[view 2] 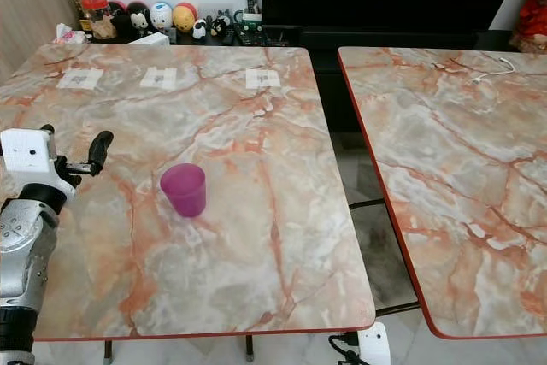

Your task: Setting the table

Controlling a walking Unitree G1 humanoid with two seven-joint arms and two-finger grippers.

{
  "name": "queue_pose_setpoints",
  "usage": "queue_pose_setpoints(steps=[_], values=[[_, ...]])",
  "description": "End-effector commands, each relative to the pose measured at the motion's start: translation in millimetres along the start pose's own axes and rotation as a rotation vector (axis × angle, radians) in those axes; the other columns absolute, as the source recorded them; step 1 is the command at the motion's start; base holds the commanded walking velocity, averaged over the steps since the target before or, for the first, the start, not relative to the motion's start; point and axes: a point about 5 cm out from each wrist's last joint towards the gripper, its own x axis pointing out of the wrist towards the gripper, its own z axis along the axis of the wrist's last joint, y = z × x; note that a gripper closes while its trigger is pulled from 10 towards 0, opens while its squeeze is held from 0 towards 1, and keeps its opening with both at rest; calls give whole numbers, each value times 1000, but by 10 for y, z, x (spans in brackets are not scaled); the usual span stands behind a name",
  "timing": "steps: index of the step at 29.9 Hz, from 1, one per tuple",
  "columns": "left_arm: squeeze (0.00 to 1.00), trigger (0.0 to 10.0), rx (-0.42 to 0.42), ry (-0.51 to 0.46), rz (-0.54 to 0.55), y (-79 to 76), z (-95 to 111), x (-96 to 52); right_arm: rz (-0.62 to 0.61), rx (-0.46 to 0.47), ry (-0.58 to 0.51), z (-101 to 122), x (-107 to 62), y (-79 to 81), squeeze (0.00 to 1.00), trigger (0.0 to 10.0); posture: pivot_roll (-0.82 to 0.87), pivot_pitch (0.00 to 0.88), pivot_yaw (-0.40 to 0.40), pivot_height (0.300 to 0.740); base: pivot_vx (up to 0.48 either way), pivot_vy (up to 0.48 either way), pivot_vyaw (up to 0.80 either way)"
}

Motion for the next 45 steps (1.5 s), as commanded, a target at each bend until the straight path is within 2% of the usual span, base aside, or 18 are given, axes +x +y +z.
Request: queue_pose_setpoints(steps=[1,3,4,5,8,13,21,40,42,43,45], values=[[0,10000,29,-1,62,59,-31,-31,-9,17,16,-56,-13,-29,0,10000,152,41,-68,740,0,0,0],[0,10000,45,6,127,123,-50,-47,-9,18,16,-56,-13,-27,0,10000,152,40,-67,740,0,0,0],[0,10000,30,26,218,221,-95,-85,-9,21,12,-54,-13,-25,0,10000,152,39,-66,740,0,0,0],[0,10000,21,32,253,261,-111,-105,-9,25,9,-52,-12,-22,0,10000,152,38,-67,740,0,0,0],[0,10000,-5,16,221,237,-98,-121,-10,25,7,-50,-12,-23,0,10000,155,40,-67,740,0,0,0],[0,10000,3,9,197,208,-75,-118,-10,10,-14,-25,-11,-21,0,10000,161,41,-67,740,0,0,170],[0,10000,2,5,200,179,-74,-90,-7,20,-14,-28,-10,-8,0,10000,160,40,-61,740,0,0,780],[0,10000,4,45,176,174,-160,-129,5,34,-4,-40,-10,9,0,10000,163,42,-58,740,0,0,0],[0,10000,78,74,292,363,-229,-221,5,35,-4,-40,-10,11,0,10000,161,42,-56,740,0,0,0],[0,10000,128,70,406,547,-219,-291,4,37,-5,-41,-10,11,0,10000,161,42,-56,740,0,0,0],[0,10000,184,53,516,743,-162,-364,4,38,-6,-41,-10,11,0,10000,162,43,-57,740,0,0,0]])
